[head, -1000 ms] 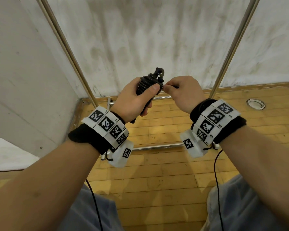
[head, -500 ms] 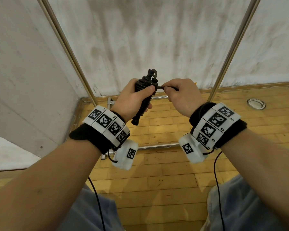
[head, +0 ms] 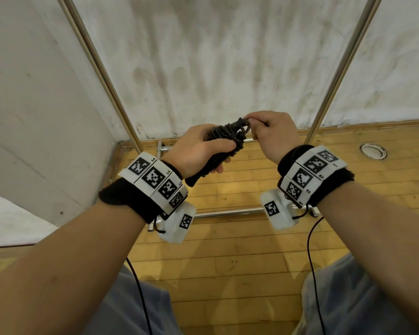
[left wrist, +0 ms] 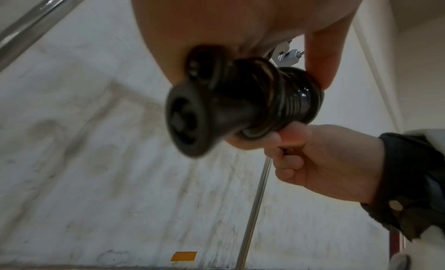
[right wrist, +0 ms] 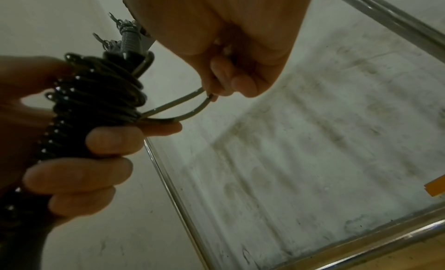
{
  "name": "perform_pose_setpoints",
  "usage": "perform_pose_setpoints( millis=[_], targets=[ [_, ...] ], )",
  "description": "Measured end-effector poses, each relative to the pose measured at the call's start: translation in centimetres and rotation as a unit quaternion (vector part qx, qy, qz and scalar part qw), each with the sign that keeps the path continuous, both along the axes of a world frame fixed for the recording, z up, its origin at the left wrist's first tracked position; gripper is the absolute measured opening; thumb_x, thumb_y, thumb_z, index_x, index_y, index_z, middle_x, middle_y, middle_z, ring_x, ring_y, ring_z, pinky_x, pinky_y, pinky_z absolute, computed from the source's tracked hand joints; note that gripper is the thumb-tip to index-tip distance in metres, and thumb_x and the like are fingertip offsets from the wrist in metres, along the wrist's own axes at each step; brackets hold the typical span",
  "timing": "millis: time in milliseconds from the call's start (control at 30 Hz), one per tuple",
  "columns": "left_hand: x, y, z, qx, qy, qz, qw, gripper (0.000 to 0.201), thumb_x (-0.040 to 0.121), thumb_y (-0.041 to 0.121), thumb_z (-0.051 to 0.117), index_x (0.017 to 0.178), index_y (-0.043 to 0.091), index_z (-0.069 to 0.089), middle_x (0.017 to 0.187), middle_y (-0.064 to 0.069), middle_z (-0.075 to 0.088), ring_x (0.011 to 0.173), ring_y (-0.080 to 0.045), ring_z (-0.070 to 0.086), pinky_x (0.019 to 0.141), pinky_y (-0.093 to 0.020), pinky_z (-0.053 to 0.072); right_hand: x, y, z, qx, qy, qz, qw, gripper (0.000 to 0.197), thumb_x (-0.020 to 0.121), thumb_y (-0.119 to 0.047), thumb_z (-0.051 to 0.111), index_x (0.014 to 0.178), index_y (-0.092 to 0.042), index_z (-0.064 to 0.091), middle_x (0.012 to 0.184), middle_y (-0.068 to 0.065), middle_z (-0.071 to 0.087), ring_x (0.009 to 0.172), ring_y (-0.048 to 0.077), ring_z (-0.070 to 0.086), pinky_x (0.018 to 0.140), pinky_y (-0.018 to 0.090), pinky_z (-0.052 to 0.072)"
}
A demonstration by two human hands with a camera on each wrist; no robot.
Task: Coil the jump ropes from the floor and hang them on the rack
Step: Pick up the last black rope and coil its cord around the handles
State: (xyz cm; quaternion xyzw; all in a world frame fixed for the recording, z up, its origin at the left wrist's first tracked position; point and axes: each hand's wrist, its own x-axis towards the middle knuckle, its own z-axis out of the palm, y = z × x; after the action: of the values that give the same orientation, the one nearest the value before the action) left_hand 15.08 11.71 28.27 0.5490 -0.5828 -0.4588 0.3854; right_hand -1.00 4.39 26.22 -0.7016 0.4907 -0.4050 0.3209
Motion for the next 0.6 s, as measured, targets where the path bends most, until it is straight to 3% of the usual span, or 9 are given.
perform_pose_setpoints(
  millis=[133,233,367,467,533,600],
  targets=[
    [0.2,-0.7,-0.4,-0.081,0.008,0.113,0.990,0.011,0.090,0.026,0.062,0.092,0.015,0.063,0.078,-0.009,0.068,0.060,-0.020,0.066,0.057,-0.036,0.054,0.8,1.1,-0.6,0.019,0.059,0.039,0.997,0.022,0.095,-0.019,0.051,0.103,-0.014,0.070,0.062,-0.015,0.052,0.048,-0.005,0.046,0.045,0.006,0.030],
    [0.4,-1.3,-1.1,-0.105,-0.004,0.191,0.976,0.022,0.088,0.036,0.063,0.090,0.014,0.062,0.075,-0.008,0.068,0.064,-0.025,0.069,0.058,-0.039,0.054,1.8,2.2,-0.6,0.002,0.098,0.068,0.993,0.023,0.096,-0.019,0.049,0.105,-0.014,0.069,0.063,-0.016,0.051,0.052,-0.002,0.046,0.047,0.008,0.029],
    [0.5,-1.6,-1.9,-0.081,-0.001,0.203,0.976,0.030,0.082,0.043,0.070,0.090,0.017,0.056,0.072,0.000,0.066,0.059,-0.018,0.069,0.052,-0.034,0.054,2.4,3.3,-0.3,-0.053,0.151,0.086,0.983,0.023,0.094,-0.017,0.048,0.095,-0.007,0.070,0.065,-0.002,0.055,0.054,0.005,0.044,0.047,0.011,0.030],
    [0.2,-1.6,-2.1,-0.055,0.004,0.188,0.981,0.039,0.079,0.043,0.072,0.089,0.019,0.043,0.069,-0.002,0.061,0.050,-0.014,0.062,0.044,-0.028,0.051,2.3,3.5,-0.2,-0.055,0.143,0.086,0.984,0.023,0.094,-0.013,0.048,0.093,-0.004,0.070,0.069,0.004,0.058,0.056,0.014,0.044,0.052,0.023,0.027],
    [0.0,-1.6,-2.1,-0.049,-0.008,0.187,0.981,0.039,0.080,0.043,0.071,0.089,0.021,0.041,0.070,-0.004,0.059,0.049,-0.012,0.058,0.044,-0.027,0.049,2.3,3.5,-0.1,-0.049,0.143,0.084,0.985,0.023,0.093,-0.013,0.049,0.093,-0.004,0.069,0.070,0.004,0.058,0.058,0.014,0.044,0.055,0.025,0.026],
    [-0.4,-1.5,-2.1,-0.056,-0.027,0.180,0.982,0.037,0.083,0.041,0.068,0.095,0.019,0.041,0.075,-0.003,0.058,0.053,-0.012,0.057,0.044,-0.026,0.047,2.2,3.5,-0.1,-0.038,0.131,0.076,0.988,0.021,0.094,-0.013,0.049,0.091,-0.005,0.069,0.064,-0.002,0.054,0.054,0.008,0.041,0.050,0.020,0.026]
  ],
)
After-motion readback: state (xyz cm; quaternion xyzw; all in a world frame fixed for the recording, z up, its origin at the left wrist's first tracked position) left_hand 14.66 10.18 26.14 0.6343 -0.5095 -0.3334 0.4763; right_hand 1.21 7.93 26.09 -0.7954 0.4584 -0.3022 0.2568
